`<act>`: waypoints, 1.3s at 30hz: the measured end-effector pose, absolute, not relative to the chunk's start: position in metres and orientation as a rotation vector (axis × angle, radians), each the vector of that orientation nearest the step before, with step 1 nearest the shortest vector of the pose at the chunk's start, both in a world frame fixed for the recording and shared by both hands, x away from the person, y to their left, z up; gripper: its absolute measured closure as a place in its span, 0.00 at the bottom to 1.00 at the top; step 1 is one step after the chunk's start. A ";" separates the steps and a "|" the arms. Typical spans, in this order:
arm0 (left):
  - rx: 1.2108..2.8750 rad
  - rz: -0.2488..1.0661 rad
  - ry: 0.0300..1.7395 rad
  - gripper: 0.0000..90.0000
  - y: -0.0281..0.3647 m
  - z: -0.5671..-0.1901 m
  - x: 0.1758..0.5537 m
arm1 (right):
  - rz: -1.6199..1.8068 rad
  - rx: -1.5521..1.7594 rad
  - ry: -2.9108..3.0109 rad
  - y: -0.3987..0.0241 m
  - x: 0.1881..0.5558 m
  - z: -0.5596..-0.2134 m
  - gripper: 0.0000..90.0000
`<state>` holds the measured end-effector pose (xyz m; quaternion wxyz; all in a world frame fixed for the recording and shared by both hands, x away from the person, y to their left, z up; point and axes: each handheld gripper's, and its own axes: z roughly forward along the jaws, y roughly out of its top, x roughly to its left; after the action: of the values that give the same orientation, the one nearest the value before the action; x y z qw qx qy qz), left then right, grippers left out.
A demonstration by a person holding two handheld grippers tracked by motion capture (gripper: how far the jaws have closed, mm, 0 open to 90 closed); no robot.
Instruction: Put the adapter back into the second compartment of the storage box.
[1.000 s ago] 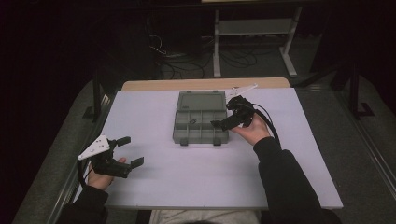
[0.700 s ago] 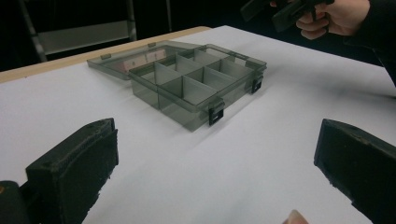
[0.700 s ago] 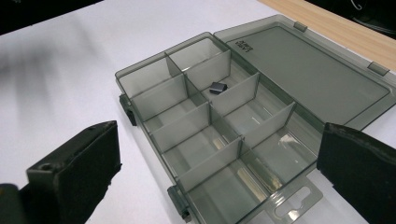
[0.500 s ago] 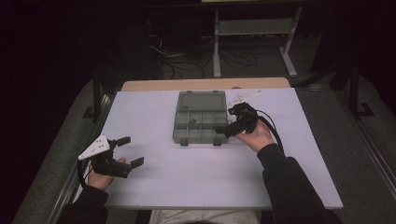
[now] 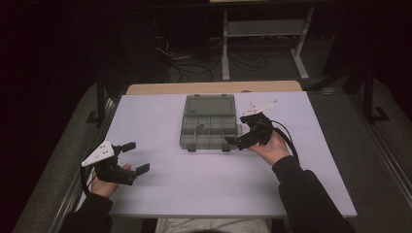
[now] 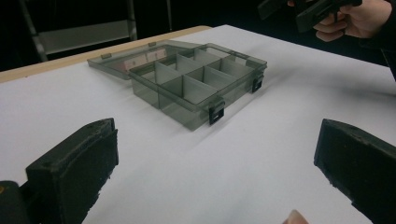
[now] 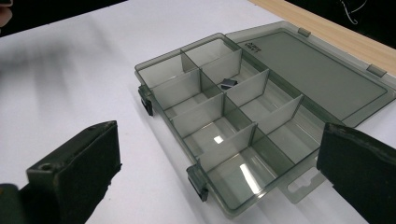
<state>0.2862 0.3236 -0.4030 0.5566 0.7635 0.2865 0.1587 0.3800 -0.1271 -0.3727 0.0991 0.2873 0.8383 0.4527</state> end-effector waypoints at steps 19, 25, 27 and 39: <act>1.803 0.376 0.676 0.00 0.323 -0.403 0.286 | 1.371 0.885 2.425 -0.152 0.359 -0.380 0.00; 1.804 0.377 0.676 0.00 0.323 -0.403 0.286 | 1.386 0.910 2.410 -0.162 0.355 -0.383 0.00; 1.803 0.377 0.678 0.00 0.323 -0.403 0.286 | 1.392 0.917 2.403 -0.165 0.353 -0.383 0.00; 1.799 0.378 0.677 0.00 0.324 -0.403 0.285 | 1.412 0.978 2.341 -0.188 0.341 -0.392 0.00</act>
<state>0.2851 0.3238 -0.4025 0.5575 0.7624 0.2869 0.1601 0.3407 -0.1878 -0.3921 0.1186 0.3344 0.8005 0.4829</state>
